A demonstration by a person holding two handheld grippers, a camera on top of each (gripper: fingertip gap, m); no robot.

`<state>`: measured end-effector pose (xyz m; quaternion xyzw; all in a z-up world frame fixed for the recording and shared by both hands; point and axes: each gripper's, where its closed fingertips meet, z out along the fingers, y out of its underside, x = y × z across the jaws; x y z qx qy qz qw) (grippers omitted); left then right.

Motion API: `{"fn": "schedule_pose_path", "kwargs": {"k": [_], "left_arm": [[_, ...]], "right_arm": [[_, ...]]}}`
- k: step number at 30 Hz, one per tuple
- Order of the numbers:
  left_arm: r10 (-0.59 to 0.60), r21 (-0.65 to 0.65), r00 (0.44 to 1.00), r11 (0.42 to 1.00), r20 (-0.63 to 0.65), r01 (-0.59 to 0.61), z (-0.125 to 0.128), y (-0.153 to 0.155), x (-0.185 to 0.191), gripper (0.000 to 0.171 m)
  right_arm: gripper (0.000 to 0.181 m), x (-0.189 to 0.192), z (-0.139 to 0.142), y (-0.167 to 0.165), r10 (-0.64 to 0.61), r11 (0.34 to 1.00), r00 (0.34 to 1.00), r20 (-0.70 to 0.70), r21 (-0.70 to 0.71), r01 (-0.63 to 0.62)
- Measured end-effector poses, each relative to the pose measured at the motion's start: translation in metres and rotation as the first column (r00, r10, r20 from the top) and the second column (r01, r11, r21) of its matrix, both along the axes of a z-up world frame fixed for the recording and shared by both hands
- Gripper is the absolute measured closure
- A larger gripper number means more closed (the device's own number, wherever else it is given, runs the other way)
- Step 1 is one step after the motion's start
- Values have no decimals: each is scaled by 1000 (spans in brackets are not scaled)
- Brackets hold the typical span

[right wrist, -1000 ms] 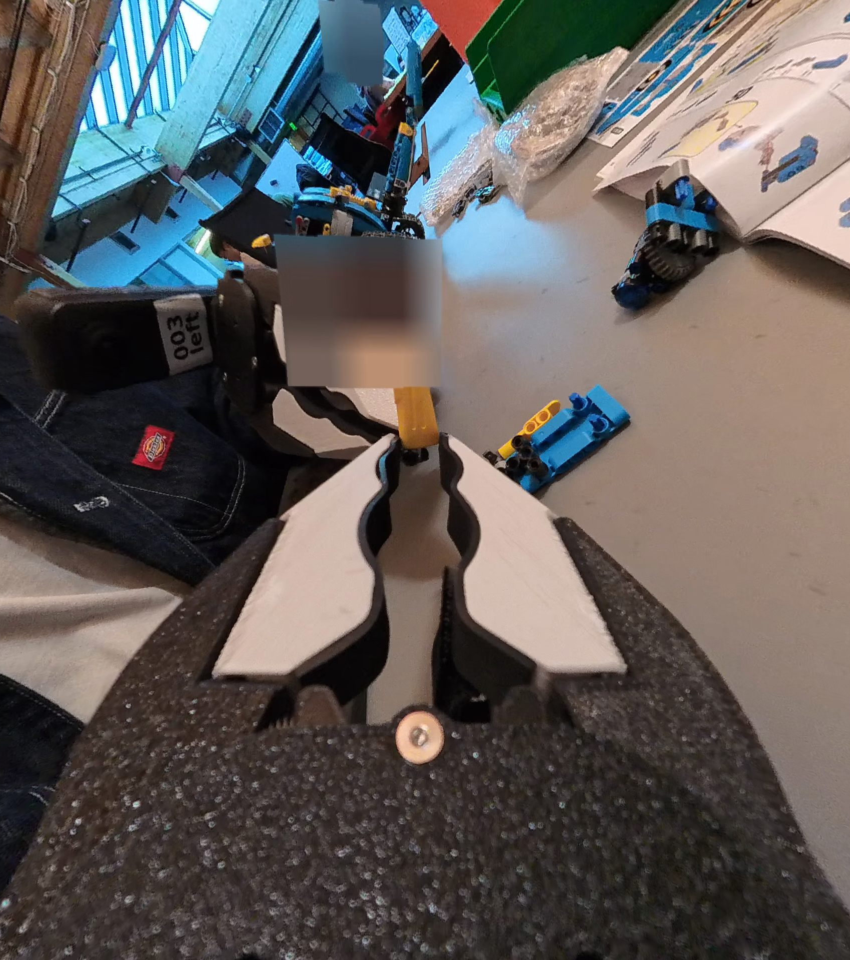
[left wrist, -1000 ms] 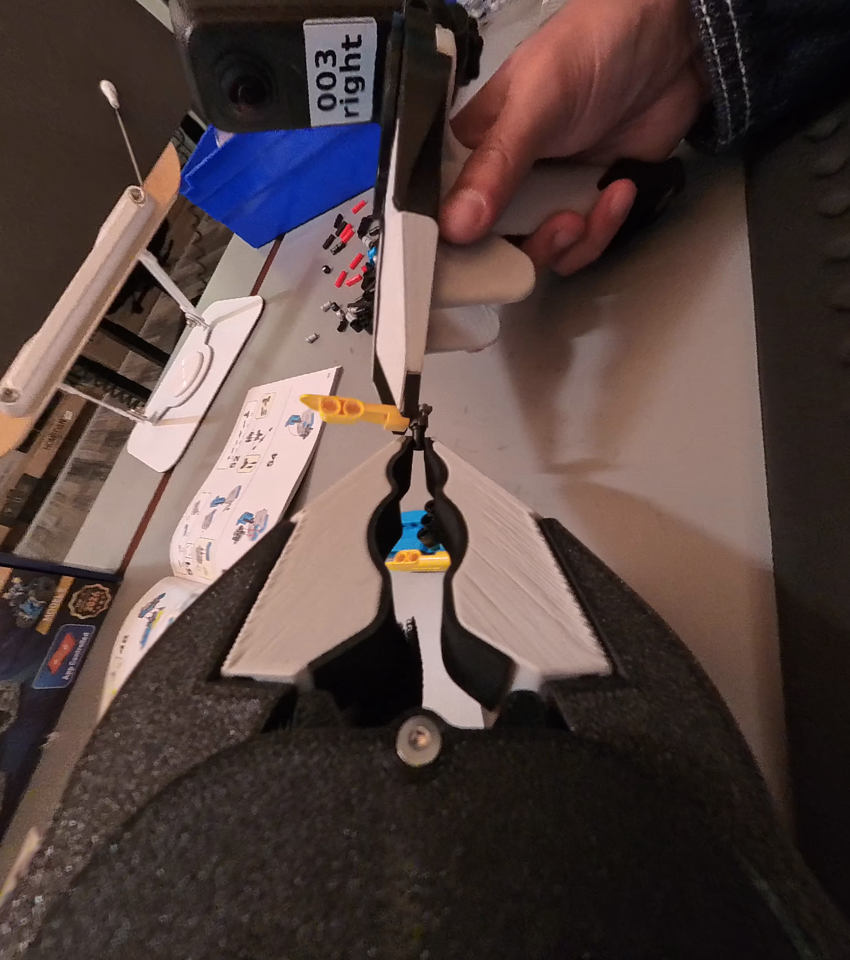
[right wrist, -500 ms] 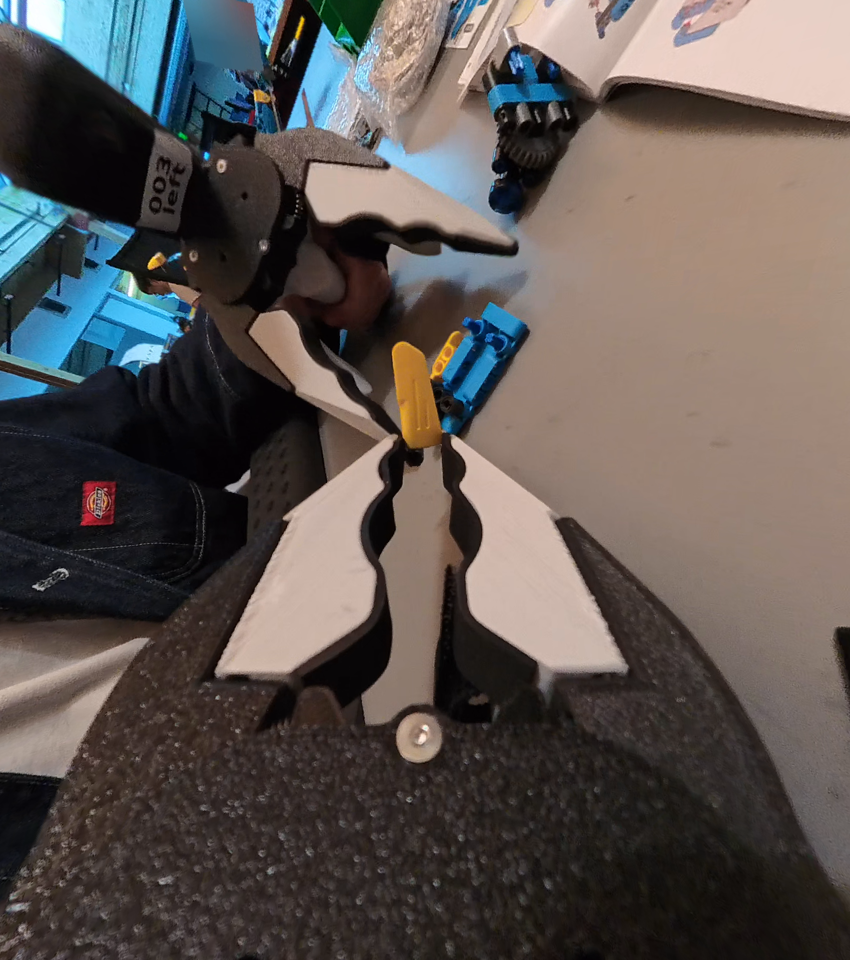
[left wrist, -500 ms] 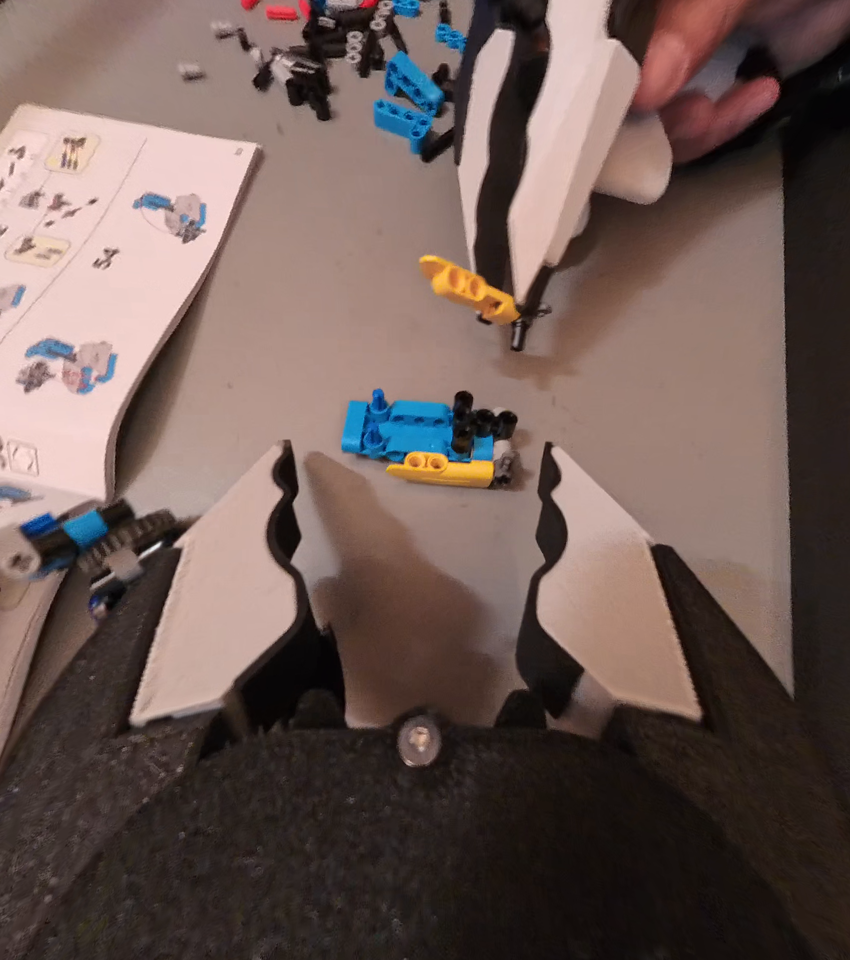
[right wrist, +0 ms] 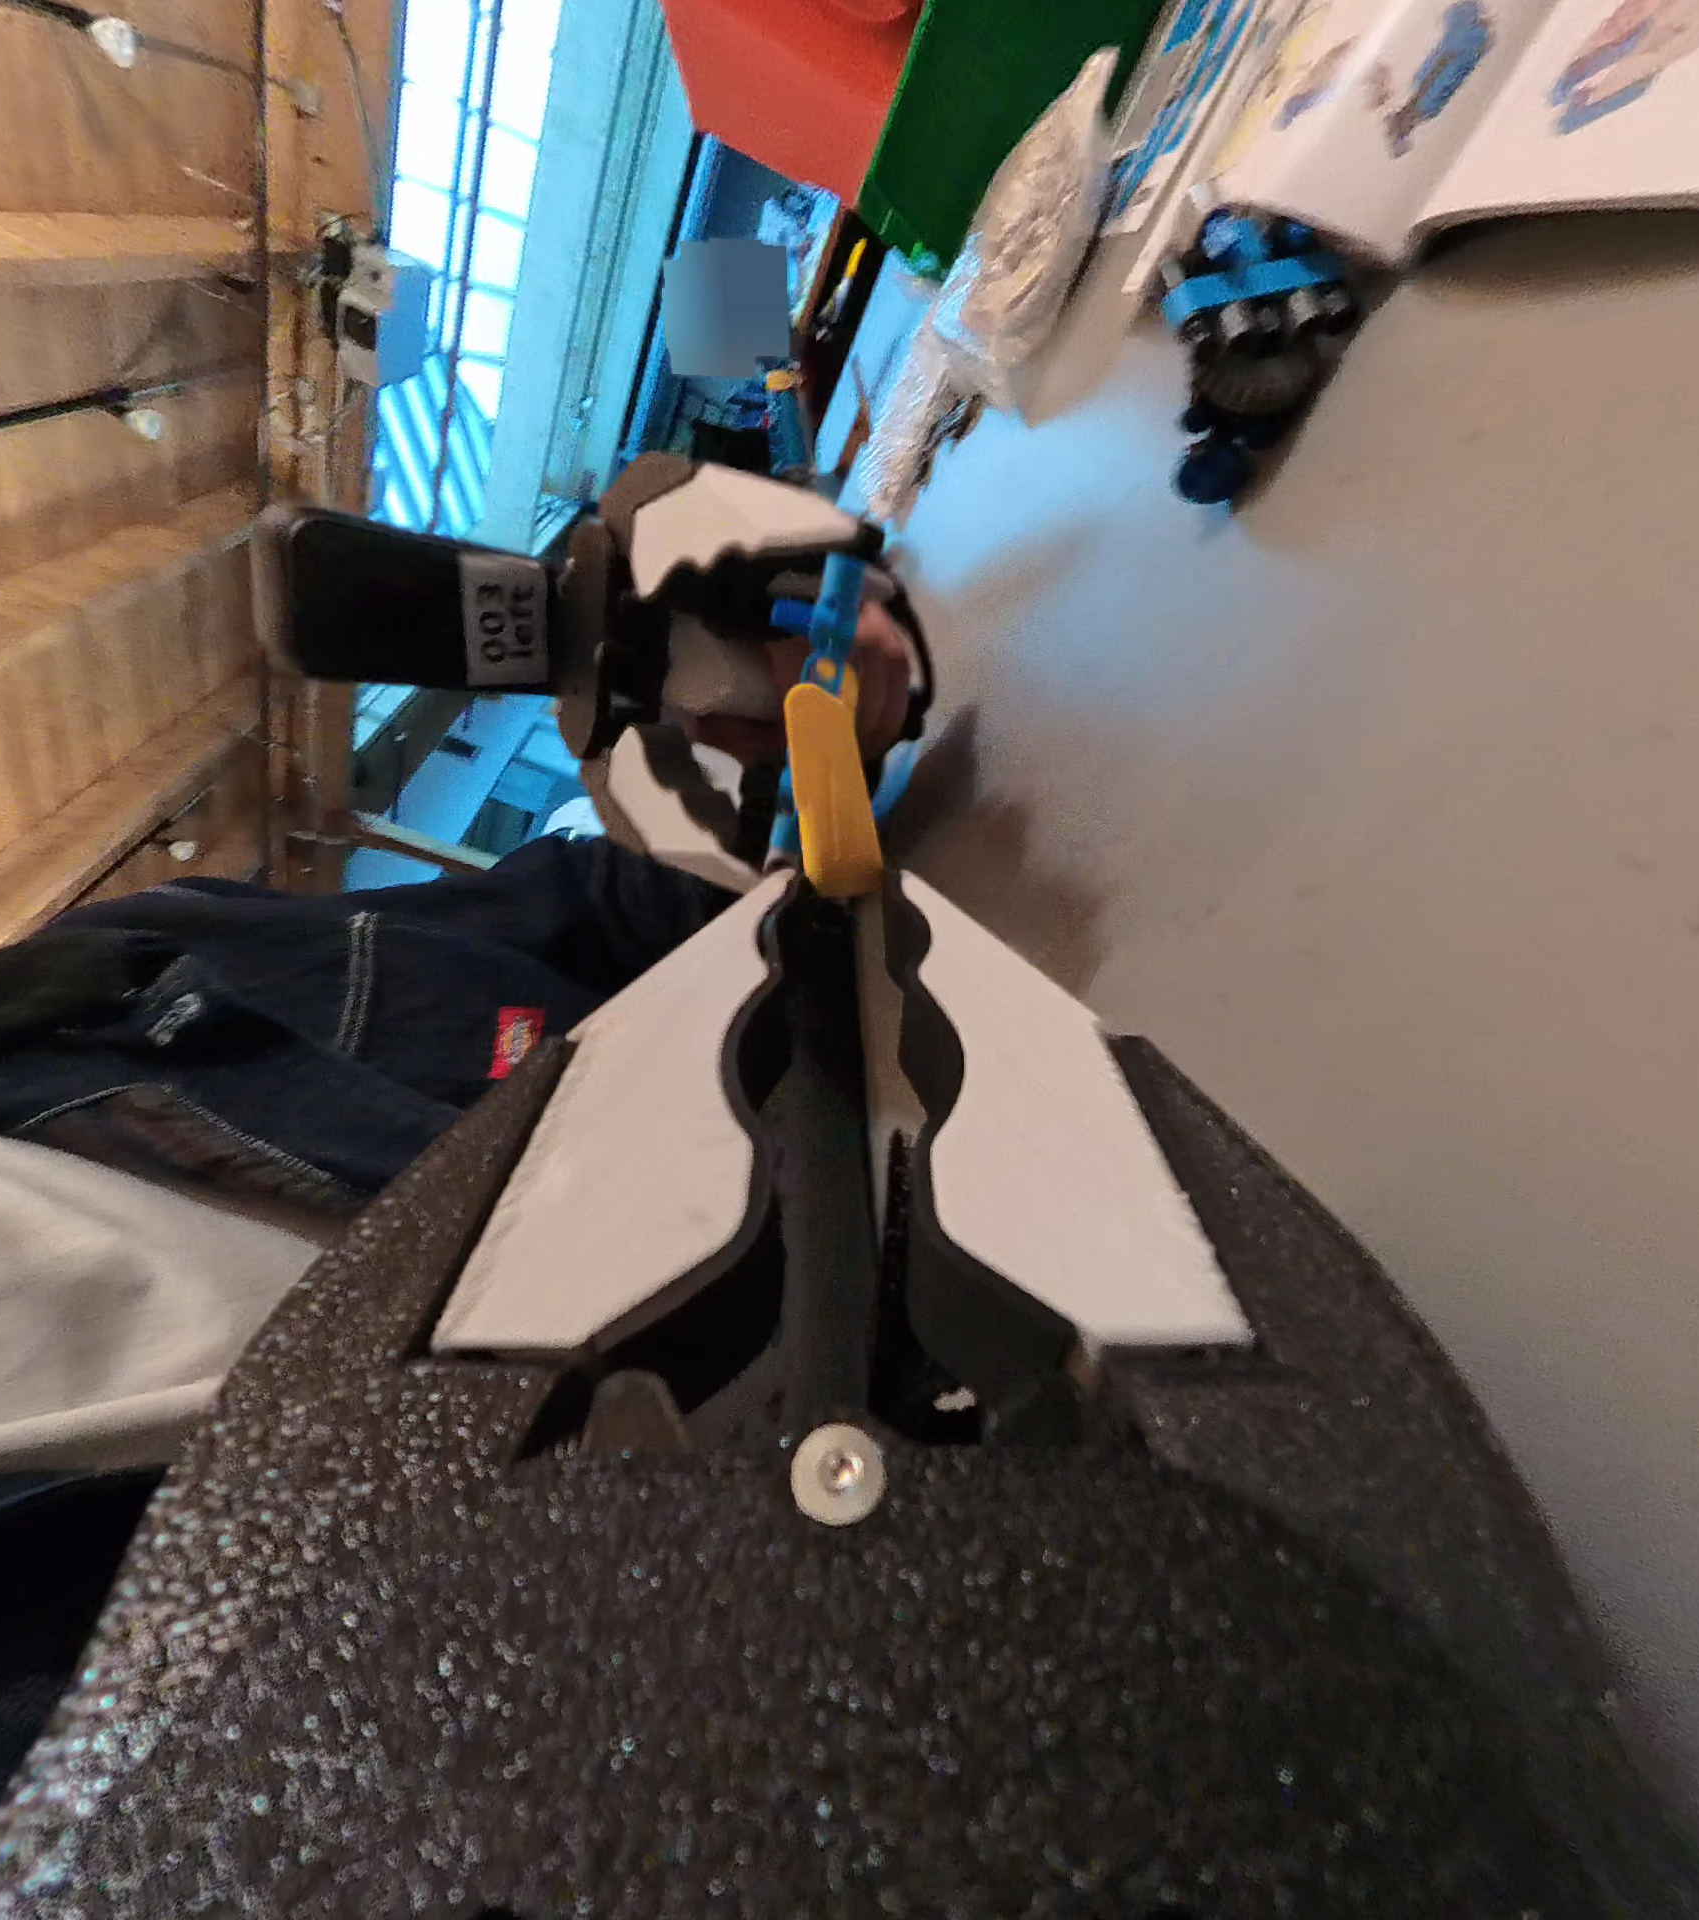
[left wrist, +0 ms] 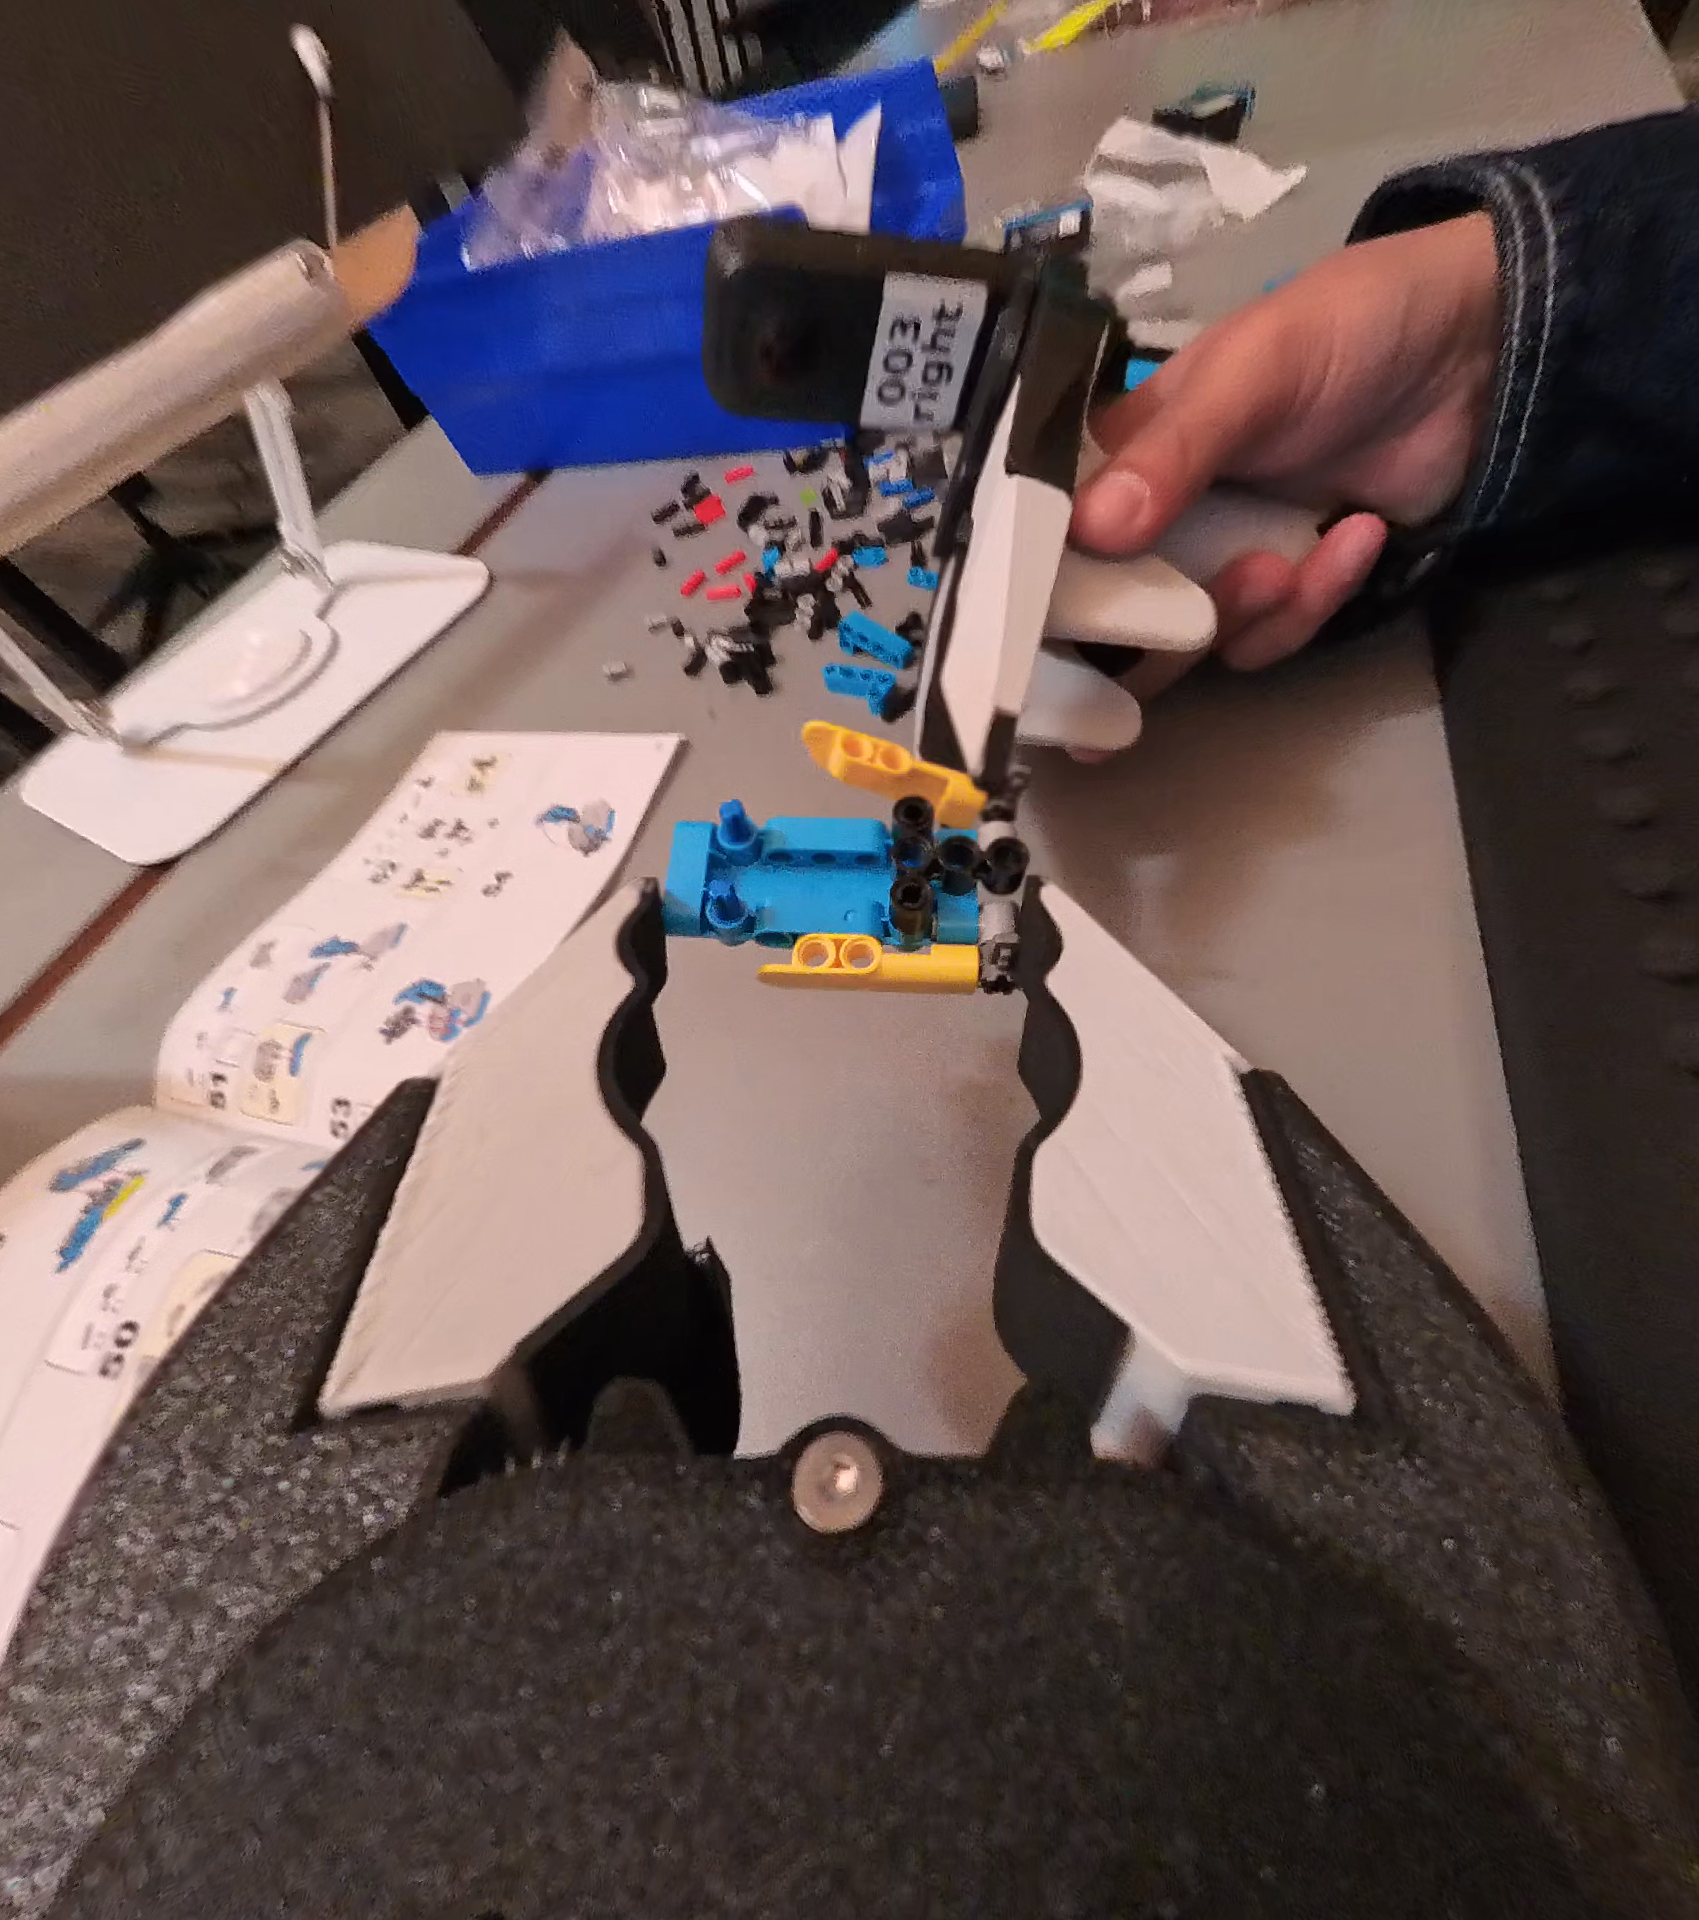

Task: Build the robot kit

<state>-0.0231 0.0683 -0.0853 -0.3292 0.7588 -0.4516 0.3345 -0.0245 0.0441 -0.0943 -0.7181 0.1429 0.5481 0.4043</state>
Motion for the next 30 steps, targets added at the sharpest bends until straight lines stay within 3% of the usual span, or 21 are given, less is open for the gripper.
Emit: {"fn": "schedule_pose_path", "kwargs": {"k": [6, 9, 22, 30], "left_arm": [[-20, 72, 991, 997, 131, 10, 8, 1, 1, 103], [-27, 125, 991, 992, 132, 10, 3, 1, 0, 103], [74, 135, 990, 987, 120, -90, 2, 1, 8, 103], [213, 92, 969, 970, 126, -225, 5, 9, 20, 104]], "right_arm": [[168, -6, 11, -1, 38, 999, 998, -52, 36, -37], [169, -3, 13, -1, 26, 999, 998, -49, 43, -24], [169, 4, 6, 5, -50, 999, 996, -73, 13, 51], [168, 21, 11, 15, -196, 980, 962, -193, 8, 201]]}}
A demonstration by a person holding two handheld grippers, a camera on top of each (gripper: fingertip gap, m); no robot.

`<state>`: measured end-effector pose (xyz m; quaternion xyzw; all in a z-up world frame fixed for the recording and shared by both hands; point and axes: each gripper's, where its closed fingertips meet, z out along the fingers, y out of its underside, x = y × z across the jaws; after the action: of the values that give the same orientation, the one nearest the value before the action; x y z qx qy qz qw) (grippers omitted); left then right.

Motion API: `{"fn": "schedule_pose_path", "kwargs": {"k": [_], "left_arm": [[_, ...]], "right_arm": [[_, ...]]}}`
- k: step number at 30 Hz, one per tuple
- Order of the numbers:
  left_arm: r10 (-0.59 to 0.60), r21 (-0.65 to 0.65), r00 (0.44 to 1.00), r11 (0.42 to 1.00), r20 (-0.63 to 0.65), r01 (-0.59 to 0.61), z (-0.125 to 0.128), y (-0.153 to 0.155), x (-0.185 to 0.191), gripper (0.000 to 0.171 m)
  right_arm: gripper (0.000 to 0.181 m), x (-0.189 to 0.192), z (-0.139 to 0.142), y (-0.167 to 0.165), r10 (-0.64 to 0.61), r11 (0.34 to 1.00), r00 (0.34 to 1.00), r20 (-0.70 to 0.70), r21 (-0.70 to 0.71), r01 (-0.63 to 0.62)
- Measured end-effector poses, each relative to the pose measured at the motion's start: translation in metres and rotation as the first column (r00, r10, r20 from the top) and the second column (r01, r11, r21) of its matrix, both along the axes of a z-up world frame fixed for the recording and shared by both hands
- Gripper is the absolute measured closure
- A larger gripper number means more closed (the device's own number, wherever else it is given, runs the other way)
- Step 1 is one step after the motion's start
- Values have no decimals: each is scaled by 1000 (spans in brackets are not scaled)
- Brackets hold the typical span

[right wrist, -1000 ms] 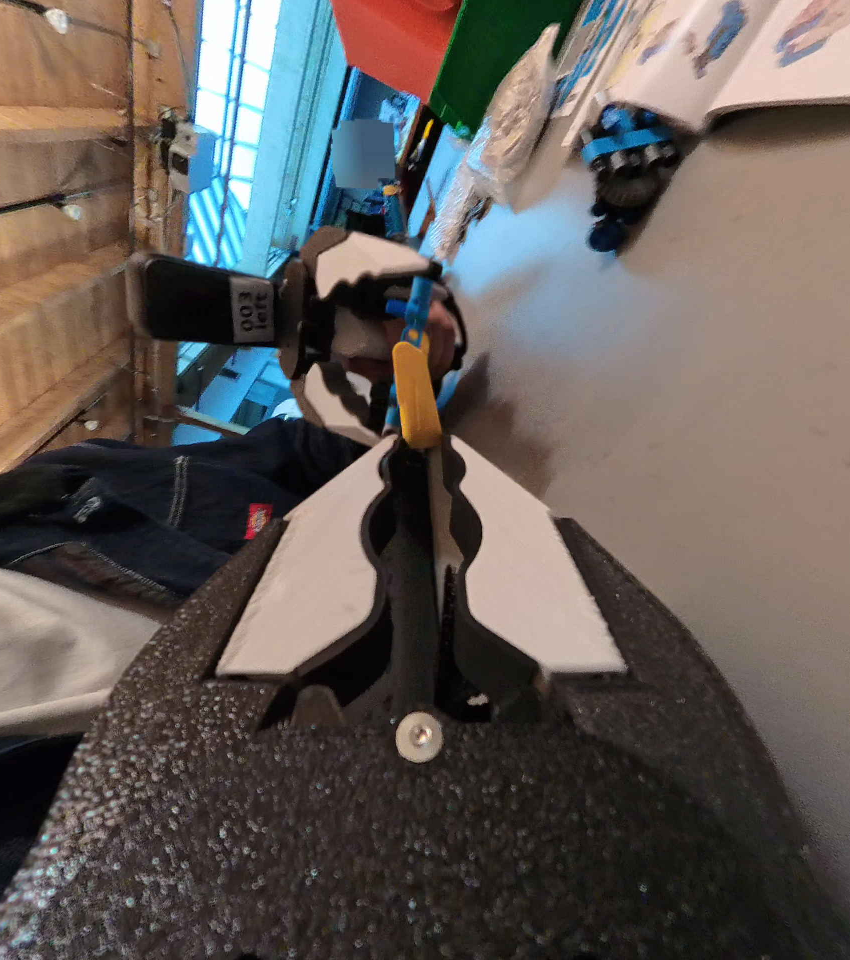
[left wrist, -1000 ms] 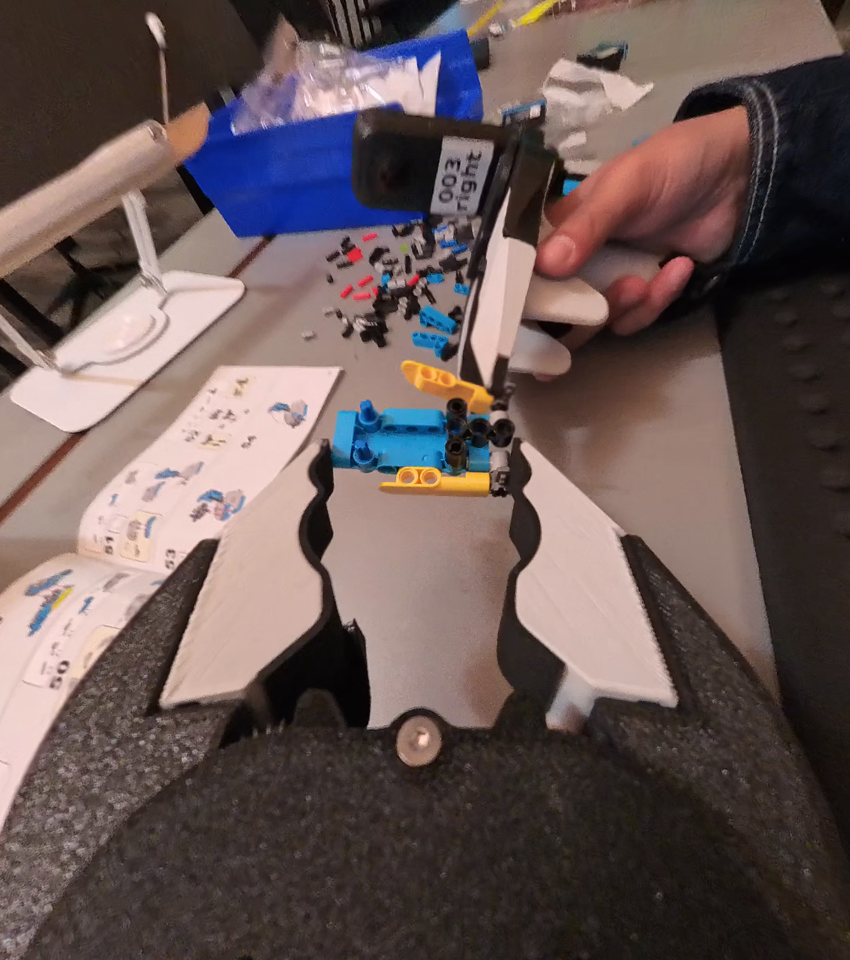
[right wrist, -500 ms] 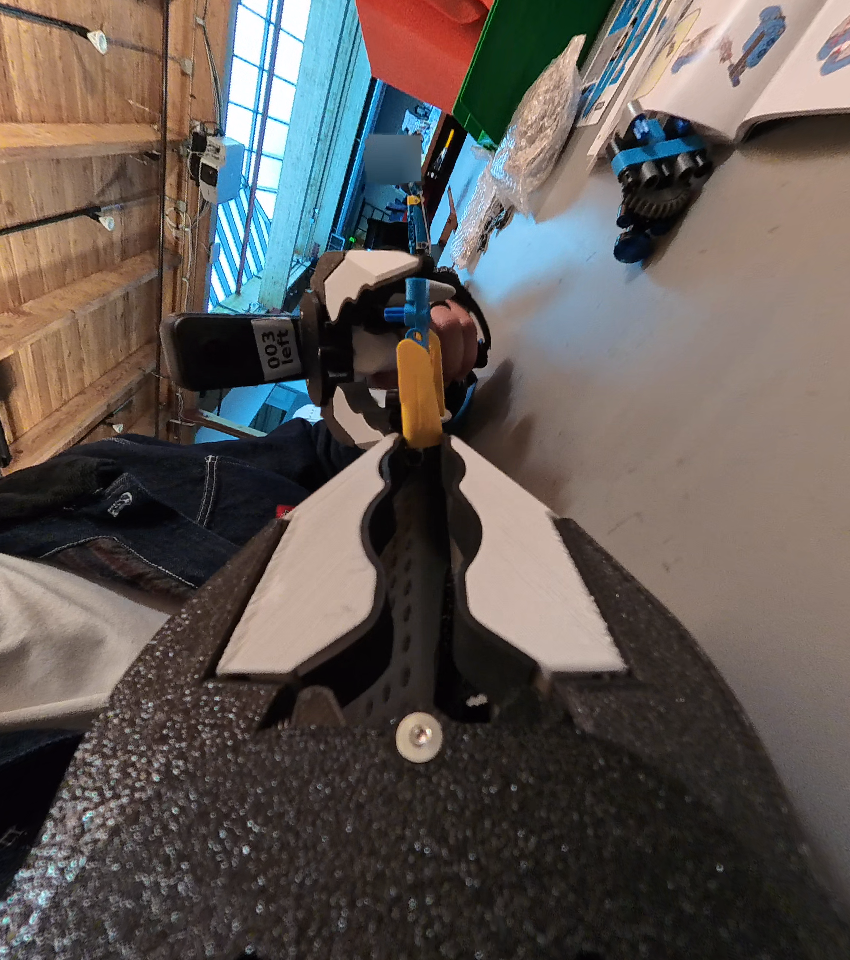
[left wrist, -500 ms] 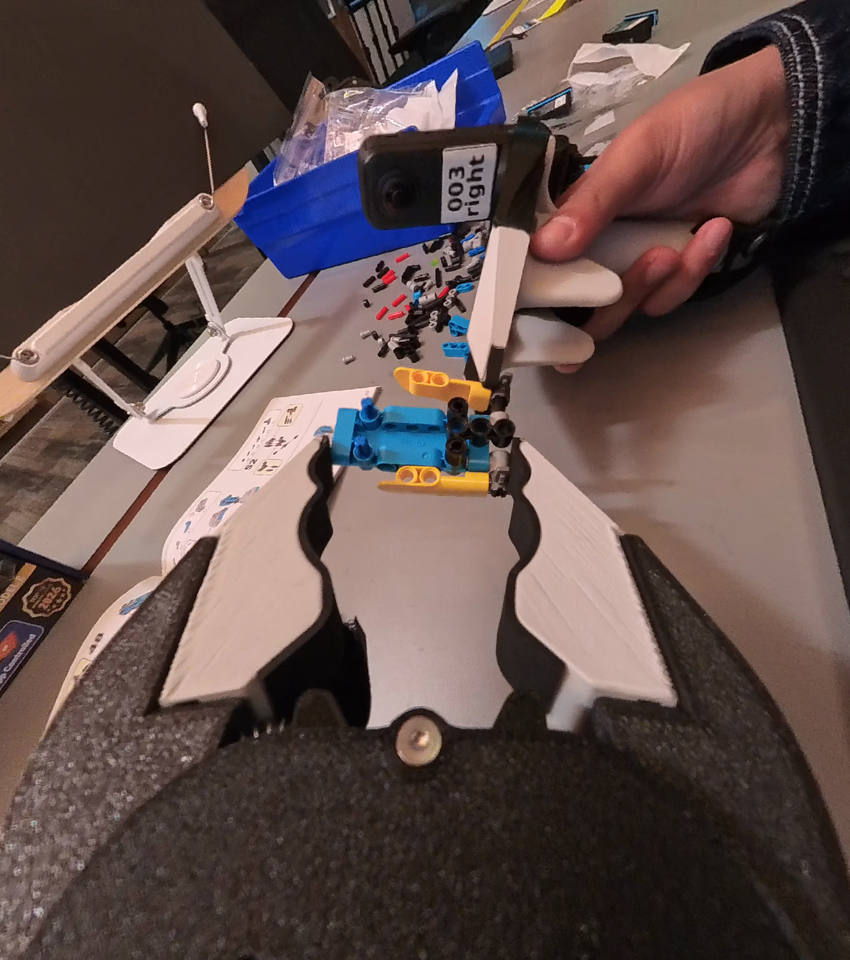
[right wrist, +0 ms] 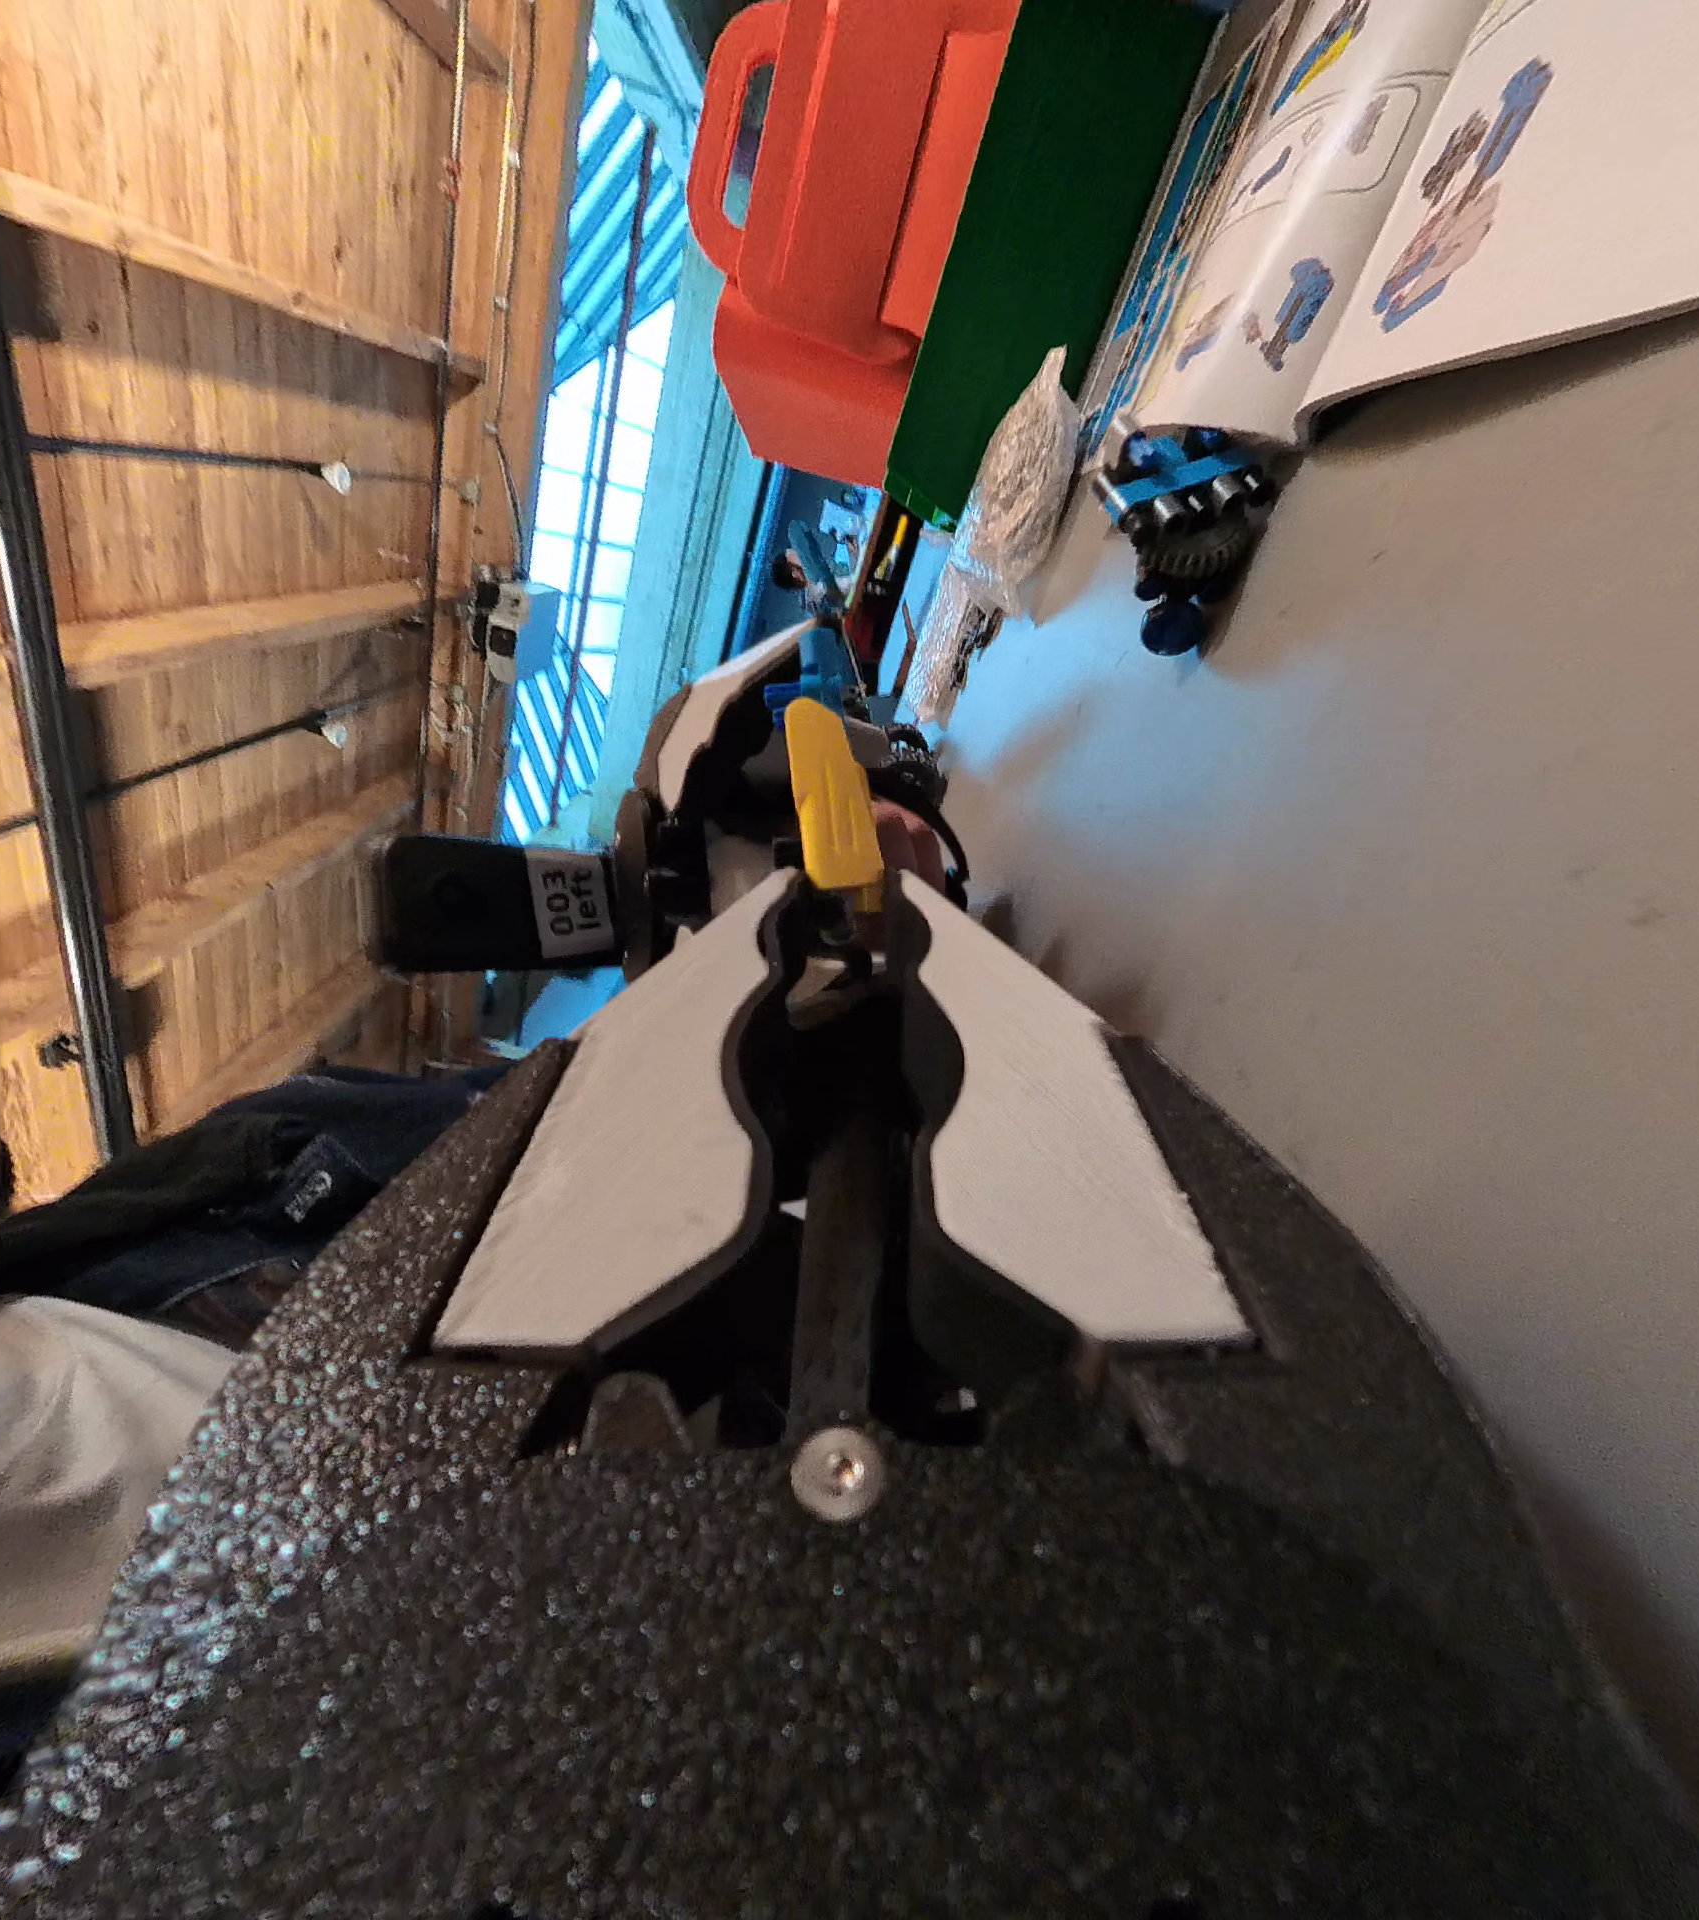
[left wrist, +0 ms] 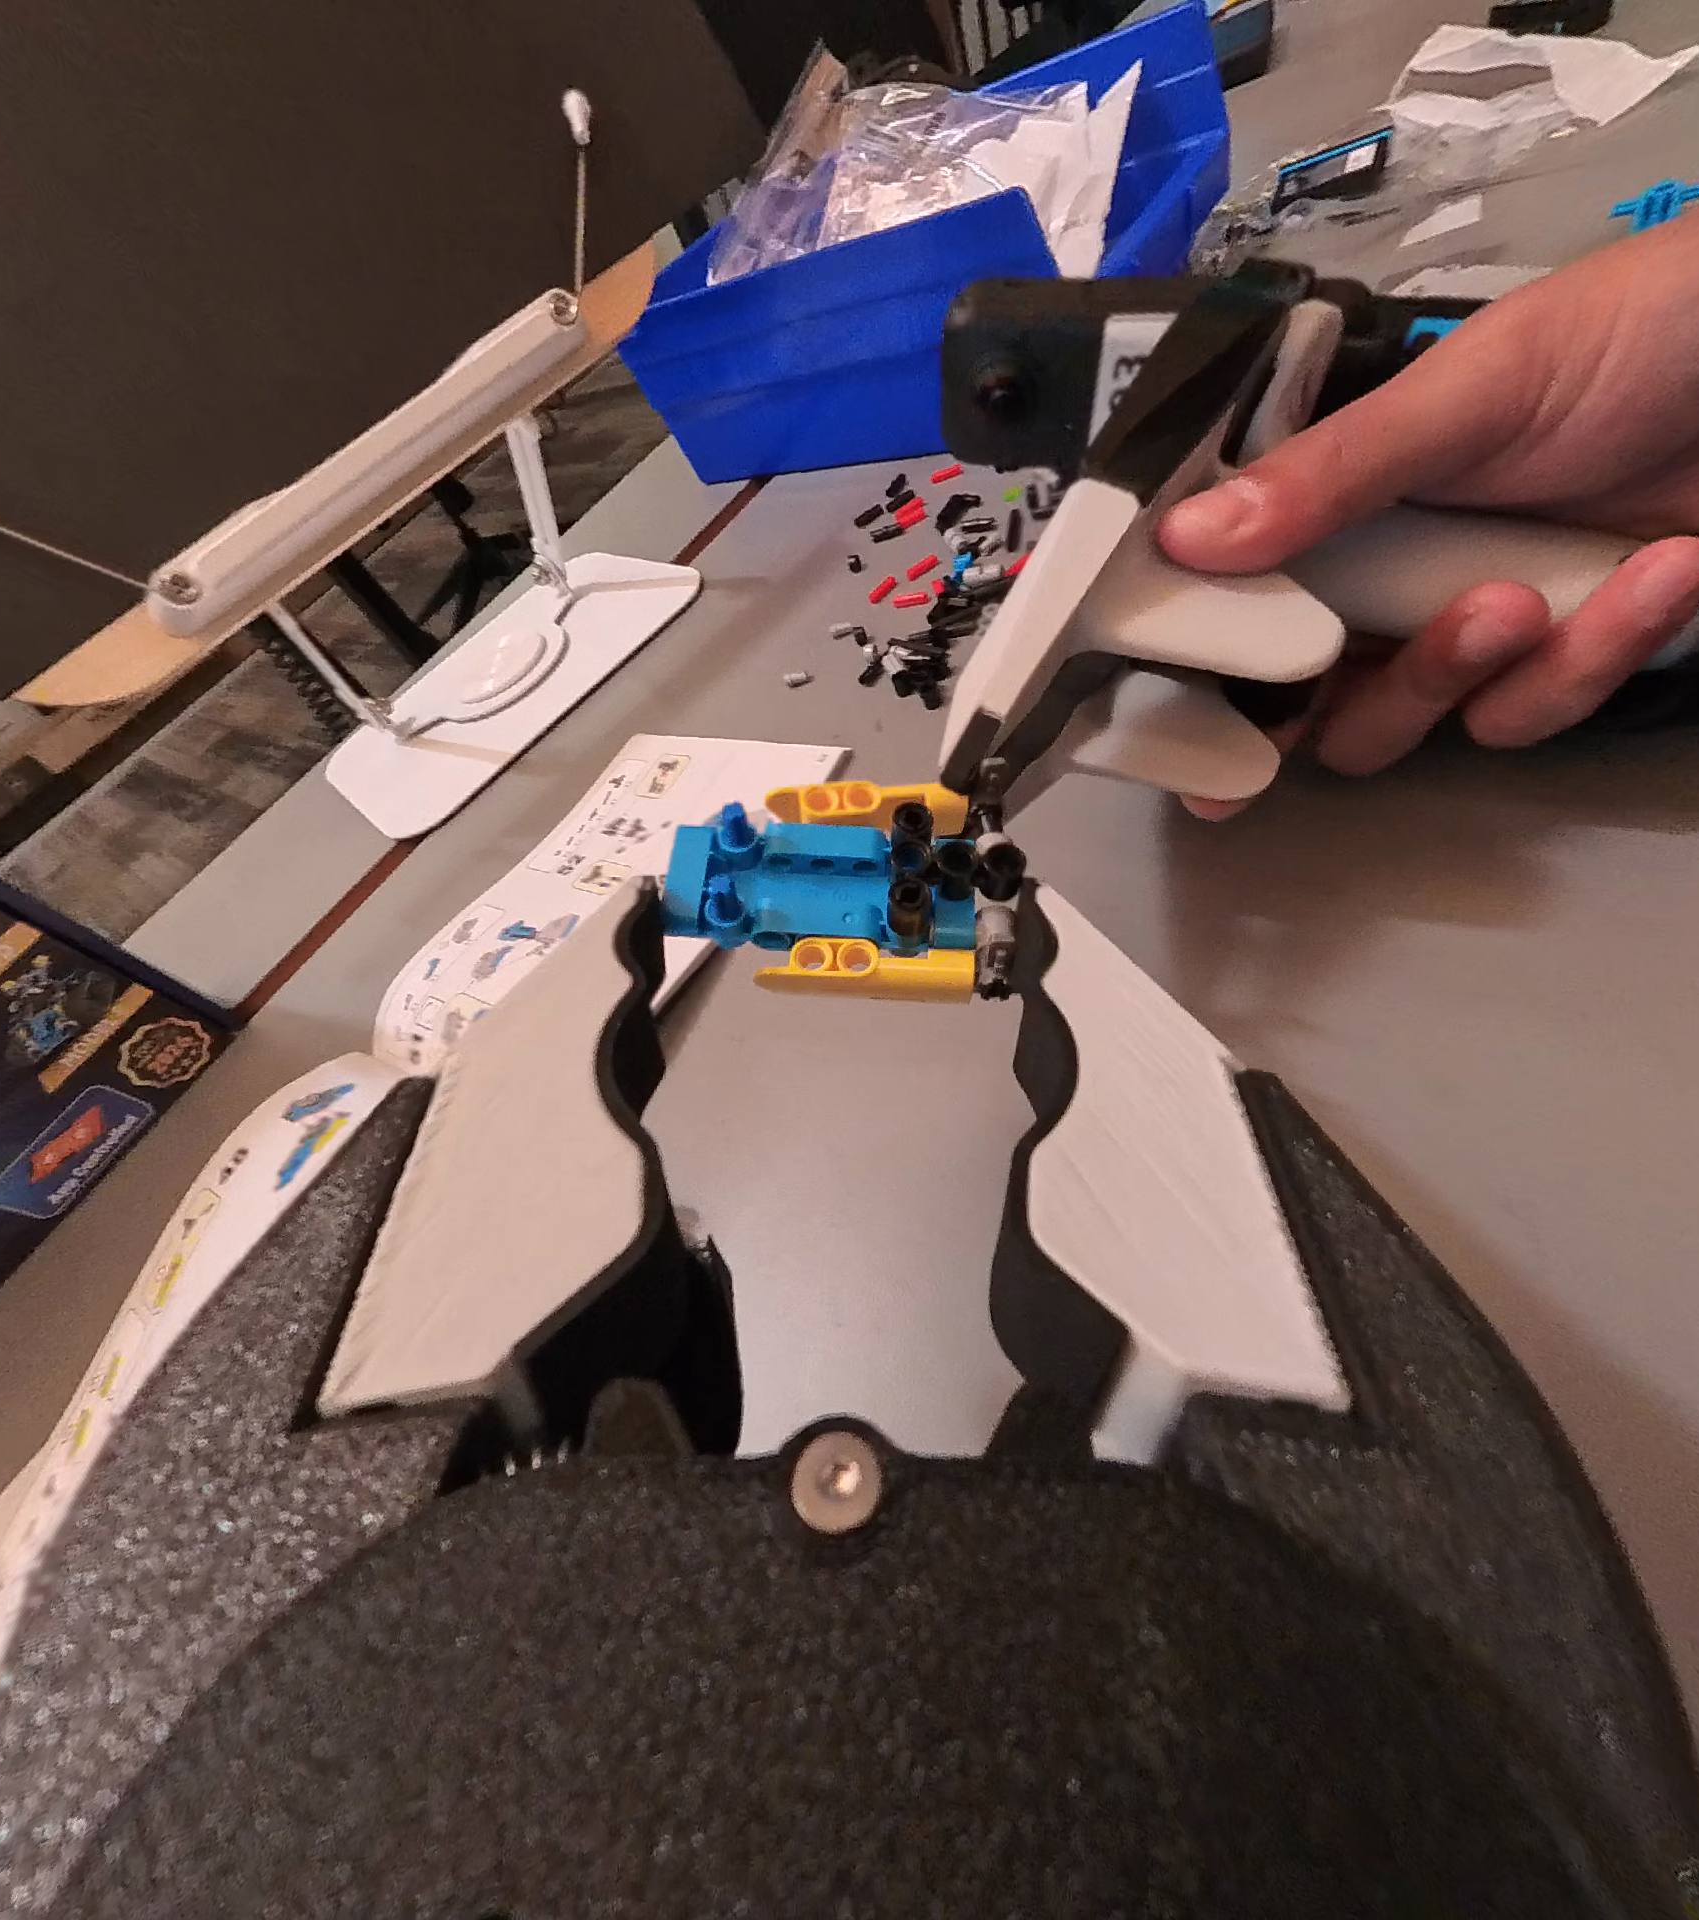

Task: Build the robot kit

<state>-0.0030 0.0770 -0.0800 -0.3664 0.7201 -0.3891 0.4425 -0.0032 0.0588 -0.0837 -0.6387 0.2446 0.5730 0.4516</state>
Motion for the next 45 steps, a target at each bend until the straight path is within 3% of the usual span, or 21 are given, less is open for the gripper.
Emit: {"fn": "schedule_pose_path", "kwargs": {"k": [3, 25, 28, 35, 39, 45], "left_arm": [[19, 24, 999, 999, 34, -20, 4, 2, 1, 103], [29, -19, 998, 999, 58, -28, 13, 8, -1, 103], [-4, -28, 998, 1000, 68, 6, 15, 3, -3, 103], [-64, 22, 995, 998, 71, 63, 12, -1, -7, 103], [-97, 35, 993, 995, 68, 95, 11, 0, -10, 103], [-104, 98, 993, 990, 51, 98, 4, 2, -11, 103]], "right_arm": [[168, 3, 4, 3, -35, 999, 997, -64, 18, 36], [167, -3, 7, -1, 26, 999, 997, -70, 46, -23], [168, 2, 15, 1, -23, 997, 999, -24, 78, 25], [174, -7, 10, -8, 79, 996, 979, 188, 31, -87], [173, -16, 6, -12, 134, 990, 967, 218, 11, -140], [174, -12, -5, -8, 95, 995, 940, 326, -37, -88]]}}
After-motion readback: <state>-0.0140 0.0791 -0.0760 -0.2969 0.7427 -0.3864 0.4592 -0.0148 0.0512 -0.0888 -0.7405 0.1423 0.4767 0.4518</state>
